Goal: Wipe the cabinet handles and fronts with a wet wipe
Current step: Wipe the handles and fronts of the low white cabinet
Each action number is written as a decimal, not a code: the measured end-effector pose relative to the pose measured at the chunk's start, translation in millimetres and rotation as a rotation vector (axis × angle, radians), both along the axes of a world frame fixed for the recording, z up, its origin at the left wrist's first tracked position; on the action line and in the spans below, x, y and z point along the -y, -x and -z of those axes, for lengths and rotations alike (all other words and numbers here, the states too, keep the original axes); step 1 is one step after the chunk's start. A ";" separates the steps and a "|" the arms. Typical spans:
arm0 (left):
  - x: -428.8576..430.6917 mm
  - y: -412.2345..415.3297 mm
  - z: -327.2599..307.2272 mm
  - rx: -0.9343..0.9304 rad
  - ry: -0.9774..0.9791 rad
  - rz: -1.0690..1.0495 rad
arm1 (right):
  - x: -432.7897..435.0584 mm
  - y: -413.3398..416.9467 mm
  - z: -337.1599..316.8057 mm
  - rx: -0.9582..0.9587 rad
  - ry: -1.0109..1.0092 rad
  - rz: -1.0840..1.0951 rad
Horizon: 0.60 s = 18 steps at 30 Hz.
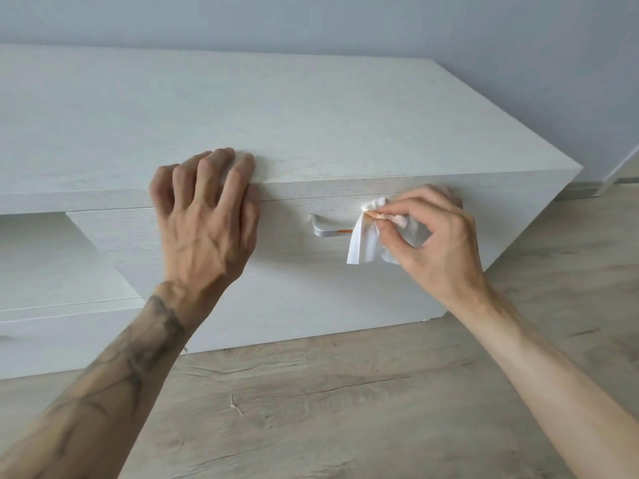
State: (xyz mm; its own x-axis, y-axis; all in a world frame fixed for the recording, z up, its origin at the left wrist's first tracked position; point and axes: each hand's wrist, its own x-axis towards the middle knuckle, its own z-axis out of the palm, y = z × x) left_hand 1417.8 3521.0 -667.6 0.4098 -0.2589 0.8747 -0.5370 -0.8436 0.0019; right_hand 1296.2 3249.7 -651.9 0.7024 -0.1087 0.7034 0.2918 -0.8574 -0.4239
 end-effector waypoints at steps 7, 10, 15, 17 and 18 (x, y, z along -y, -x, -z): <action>-1.2 -4.3 5.2 0.057 0.024 -0.009 | 12.0 3.8 15.7 0.119 0.091 -0.032; 0.3 -6.7 5.6 0.071 0.027 -0.010 | 2.6 0.6 21.7 0.135 0.018 -0.001; 2.6 -9.4 9.6 0.096 0.033 -0.023 | -6.9 -6.1 23.7 0.155 0.086 -0.042; 2.3 -10.7 10.8 0.103 0.030 -0.028 | 6.3 -2.7 23.4 0.141 0.101 -0.022; 1.5 -11.5 11.1 0.104 0.029 -0.029 | 9.9 -1.1 24.4 0.141 0.095 -0.007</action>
State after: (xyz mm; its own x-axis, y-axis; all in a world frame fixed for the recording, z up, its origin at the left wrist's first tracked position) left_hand 1429.3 3519.5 -678.7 0.3238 -0.2218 0.9198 -0.5111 -0.8591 -0.0273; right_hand 1297.4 3239.8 -676.4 0.5968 -0.0326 0.8017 0.3486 -0.8894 -0.2957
